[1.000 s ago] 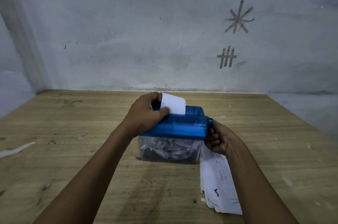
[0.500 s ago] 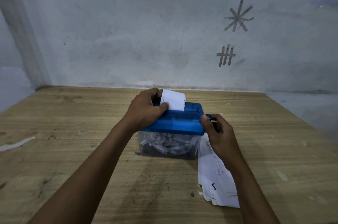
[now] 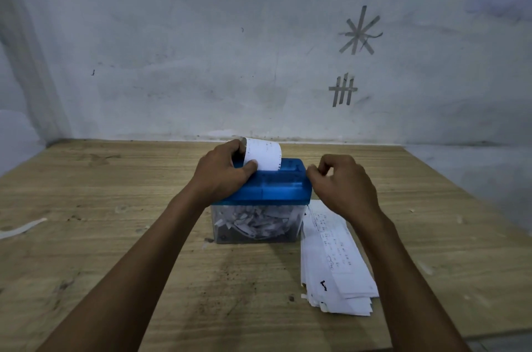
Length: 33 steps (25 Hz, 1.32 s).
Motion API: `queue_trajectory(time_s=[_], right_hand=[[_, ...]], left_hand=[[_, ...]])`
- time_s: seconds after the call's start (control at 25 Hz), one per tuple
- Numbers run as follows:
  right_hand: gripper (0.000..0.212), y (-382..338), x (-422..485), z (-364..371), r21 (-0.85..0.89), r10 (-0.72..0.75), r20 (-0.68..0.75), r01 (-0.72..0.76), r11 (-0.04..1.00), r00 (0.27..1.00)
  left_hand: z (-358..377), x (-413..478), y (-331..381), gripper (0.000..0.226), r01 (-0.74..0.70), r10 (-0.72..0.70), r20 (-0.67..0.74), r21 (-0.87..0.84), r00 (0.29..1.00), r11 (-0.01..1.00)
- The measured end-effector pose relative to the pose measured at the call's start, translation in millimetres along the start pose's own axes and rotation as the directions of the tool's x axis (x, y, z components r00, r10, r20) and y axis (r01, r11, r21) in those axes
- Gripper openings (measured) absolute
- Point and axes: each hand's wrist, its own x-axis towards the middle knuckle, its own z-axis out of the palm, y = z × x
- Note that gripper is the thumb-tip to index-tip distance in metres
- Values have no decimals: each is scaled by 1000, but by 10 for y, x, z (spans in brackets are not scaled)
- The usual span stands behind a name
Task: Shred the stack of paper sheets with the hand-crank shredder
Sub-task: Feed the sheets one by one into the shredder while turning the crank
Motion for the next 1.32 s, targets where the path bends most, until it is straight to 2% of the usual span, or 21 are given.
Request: queue_trajectory(time_s=[0.04, 0.12, 0.2, 0.28, 0.36, 0.48, 0.56, 0.64, 0.72, 0.76, 0.84, 0.88, 0.92, 0.96, 1.0, 1.04, 1.12, 1.16, 1.24, 1.32], right_hand=[[35, -38, 109, -48, -66, -12, 53, 15, 998, 999], [38, -140, 399, -160, -87, 33, 232, -13, 996, 972], [44, -216, 643, -271, -79, 105, 432, -78, 994, 896], [51, -133, 713, -352, 10, 97, 530, -120, 993, 842], [55, 40, 572, -360, 195, -30, 516, -84, 977, 856], [51, 288, 293, -254, 515, -219, 315, 28, 857, 923], [51, 317, 291, -184, 606, -224, 171, 77, 792, 959], [52, 253, 390, -104, 607, -169, 140, 51, 793, 976], [50, 219, 495, 57, 598, -7, 219, -129, 791, 976], [44, 236, 535, 155, 597, 112, 329, -299, 745, 938], [34, 333, 530, 370, 575, 258, 596, -628, 525, 761], [33, 392, 485, 461, 572, 266, 670, -710, 411, 694], [33, 450, 429, 530, 575, 263, 701, -743, 342, 663], [31, 486, 369, 568, 577, 265, 706, -750, 323, 657], [29, 499, 307, 598, 583, 283, 678, -731, 355, 678], [27, 499, 230, 605, 591, 311, 609, -678, 437, 730], [27, 492, 121, 665, 584, 330, 412, -524, 620, 849], [29, 485, 57, 679, 554, 332, 323, -462, 693, 886], [33, 477, -128, 668, 474, 304, 242, -385, 792, 922], [35, 450, -330, 533, 440, 289, 239, -369, 819, 927]], left_hand=[[0, 2, -8, 13, 0, 0, 10, 0, 1000, 1000], [-2, 15, -15, 14, -8, 8, 20, -28, 1000, 1000], [-1, 15, 2, 13, -13, 14, 12, -59, 1000, 998], [19, 22, 22, 13, -8, 8, 4, -62, 1000, 998], [26, 9, 9, 14, -2, 2, 1, -60, 1000, 998], [-2, 18, -5, 16, -2, 3, 11, -83, 1000, 997], [-9, 18, -5, 14, -11, 12, 15, -76, 1000, 997], [-6, 9, 0, 15, -18, 19, 13, -64, 1000, 998], [-2, -6, -13, 16, -18, 19, 27, -69, 999, 997], [-1, -11, -14, 16, -19, 22, 33, -77, 999, 997], [9, -1, 0, 17, -20, 22, 26, -82, 999, 996], [21, 0, 10, 18, -16, 17, 17, -68, 1000, 998], [31, 3, 18, 18, -14, 15, 8, -42, 1000, 999], [33, 5, 23, 20, -17, 17, 0, -13, 1000, 1000], [26, 0, 25, 25, -21, 21, 7, 10, 1000, 1000], [23, -18, 37, 38, -28, 27, 31, 34, 999, 999], [1, -44, 64, 77, -36, 24, 103, 120, 994, 992], [3, -51, 83, 91, -33, 12, 123, 168, 992, 985], [24, -48, 96, 101, -13, -11, 108, 226, 994, 974], [43, -31, 105, 103, -12, -10, 88, 244, 996, 970]])
